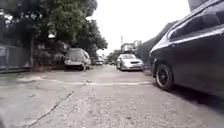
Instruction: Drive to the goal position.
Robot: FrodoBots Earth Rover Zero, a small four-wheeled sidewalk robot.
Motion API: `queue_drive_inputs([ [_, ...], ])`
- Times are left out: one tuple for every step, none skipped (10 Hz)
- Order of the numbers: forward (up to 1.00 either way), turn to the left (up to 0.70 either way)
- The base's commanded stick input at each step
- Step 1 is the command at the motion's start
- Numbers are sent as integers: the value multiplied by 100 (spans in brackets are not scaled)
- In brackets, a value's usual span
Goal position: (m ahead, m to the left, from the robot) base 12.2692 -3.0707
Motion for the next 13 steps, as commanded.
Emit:
queue_drive_inputs([
  [100, 0],
  [100, 0],
  [100, 0],
  [100, 0],
  [100, 0],
  [100, 0],
  [100, 0],
  [100, 0],
  [100, 0],
  [100, 18],
  [100, 14],
  [100, 0],
  [100, 0],
])
